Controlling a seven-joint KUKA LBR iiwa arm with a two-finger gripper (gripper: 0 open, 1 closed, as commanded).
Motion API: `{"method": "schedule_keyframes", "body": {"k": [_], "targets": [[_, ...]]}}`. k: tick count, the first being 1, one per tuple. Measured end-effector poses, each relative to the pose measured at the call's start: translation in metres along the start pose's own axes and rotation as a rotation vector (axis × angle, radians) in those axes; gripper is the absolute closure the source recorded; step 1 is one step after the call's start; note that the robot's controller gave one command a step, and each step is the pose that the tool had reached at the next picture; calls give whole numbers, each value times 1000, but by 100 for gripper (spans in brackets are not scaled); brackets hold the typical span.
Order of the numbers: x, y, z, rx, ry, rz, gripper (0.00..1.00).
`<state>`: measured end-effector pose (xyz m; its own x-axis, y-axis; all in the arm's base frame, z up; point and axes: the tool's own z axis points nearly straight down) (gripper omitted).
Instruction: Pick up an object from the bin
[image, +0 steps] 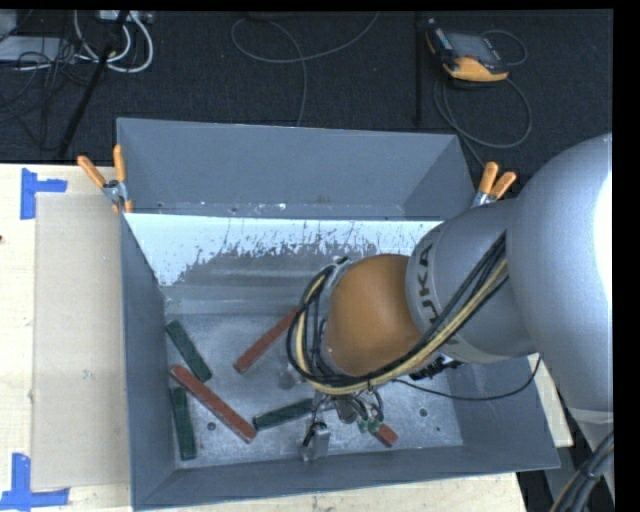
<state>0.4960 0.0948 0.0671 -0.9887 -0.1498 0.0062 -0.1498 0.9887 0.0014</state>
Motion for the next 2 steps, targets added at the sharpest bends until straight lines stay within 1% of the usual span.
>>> {"method": "schedule_keyframes", "body": {"k": [1, 2], "targets": [[-1, -1, -2, 1, -3, 5, 100], [-2, 0, -167, 1, -15, 30, 100]]}}
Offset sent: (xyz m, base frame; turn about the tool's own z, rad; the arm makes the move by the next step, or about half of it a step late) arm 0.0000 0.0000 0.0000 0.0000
